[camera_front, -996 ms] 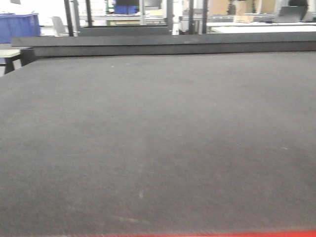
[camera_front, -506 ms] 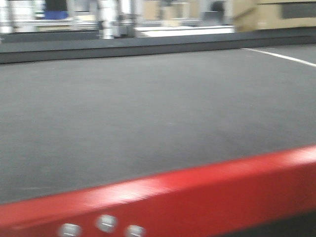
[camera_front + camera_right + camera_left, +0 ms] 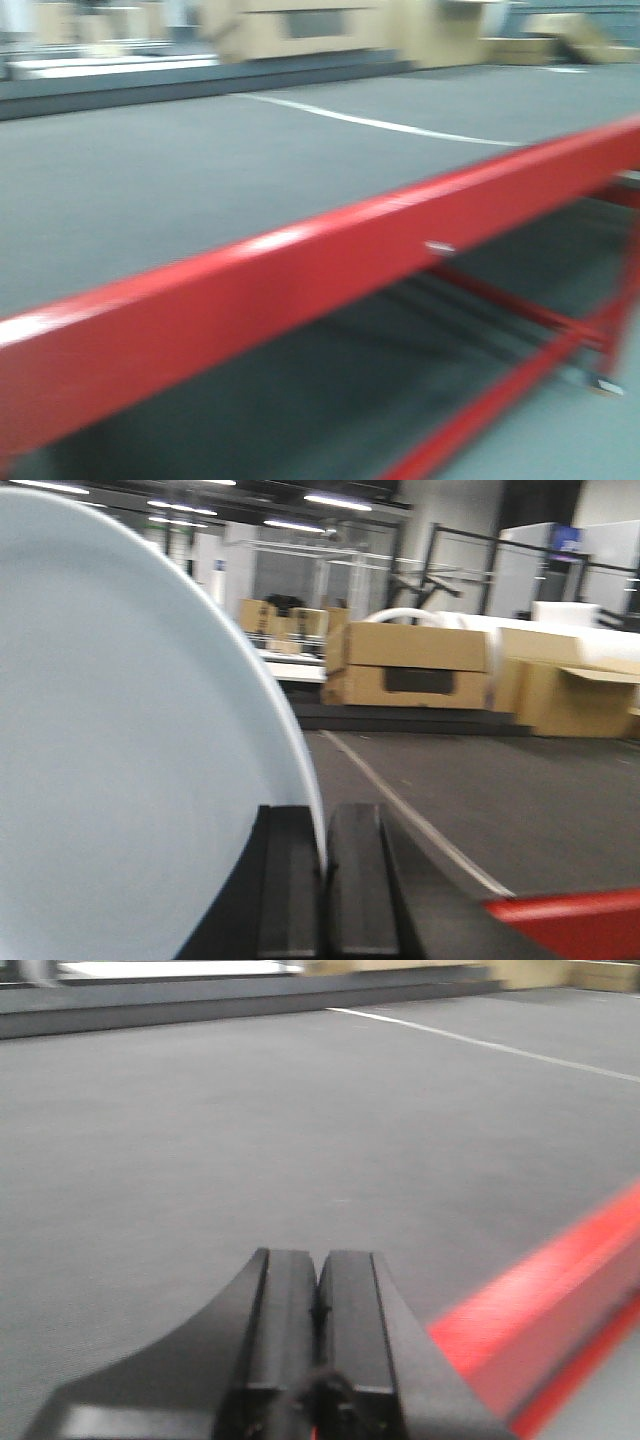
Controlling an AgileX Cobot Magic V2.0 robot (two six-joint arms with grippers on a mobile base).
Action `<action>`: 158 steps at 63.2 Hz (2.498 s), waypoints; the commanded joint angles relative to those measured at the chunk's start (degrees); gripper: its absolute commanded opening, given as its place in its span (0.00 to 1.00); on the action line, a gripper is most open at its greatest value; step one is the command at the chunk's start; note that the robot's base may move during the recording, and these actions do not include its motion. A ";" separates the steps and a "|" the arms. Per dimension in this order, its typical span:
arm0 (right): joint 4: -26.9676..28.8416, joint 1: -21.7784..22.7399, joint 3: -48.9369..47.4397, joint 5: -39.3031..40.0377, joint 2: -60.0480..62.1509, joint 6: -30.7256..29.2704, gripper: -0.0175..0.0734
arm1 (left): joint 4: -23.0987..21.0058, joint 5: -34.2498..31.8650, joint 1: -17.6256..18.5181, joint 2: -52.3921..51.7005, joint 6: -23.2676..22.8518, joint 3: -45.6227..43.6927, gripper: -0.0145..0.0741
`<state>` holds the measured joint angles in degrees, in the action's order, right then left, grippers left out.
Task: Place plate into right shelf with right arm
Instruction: 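Drive the base to the steel shelf with blue bins, holding the plate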
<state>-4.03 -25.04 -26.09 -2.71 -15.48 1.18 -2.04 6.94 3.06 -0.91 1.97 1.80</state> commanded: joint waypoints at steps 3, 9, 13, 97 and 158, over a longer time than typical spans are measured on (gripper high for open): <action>-0.33 0.05 -1.72 5.67 -0.74 0.01 0.25 | -0.35 -4.94 -0.15 -0.34 -0.16 0.57 0.11; -0.33 0.05 -1.72 5.67 -0.74 0.01 0.25 | -0.35 -4.94 -0.15 -0.34 -0.16 0.57 0.11; -0.33 0.05 -1.72 5.67 -0.74 0.01 0.25 | -0.35 -4.94 -0.15 -0.34 -0.16 0.57 0.11; -0.33 0.05 -1.72 5.67 -0.57 0.01 0.25 | -0.35 -4.94 -0.05 -0.34 -0.16 0.57 0.11; -0.33 0.05 -1.72 5.67 -0.57 0.01 0.25 | -0.35 -4.94 -0.05 -0.34 -0.16 0.57 0.11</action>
<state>-4.03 -25.04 -26.09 -2.39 -15.48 1.25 -2.04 6.94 3.06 -0.91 1.97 1.80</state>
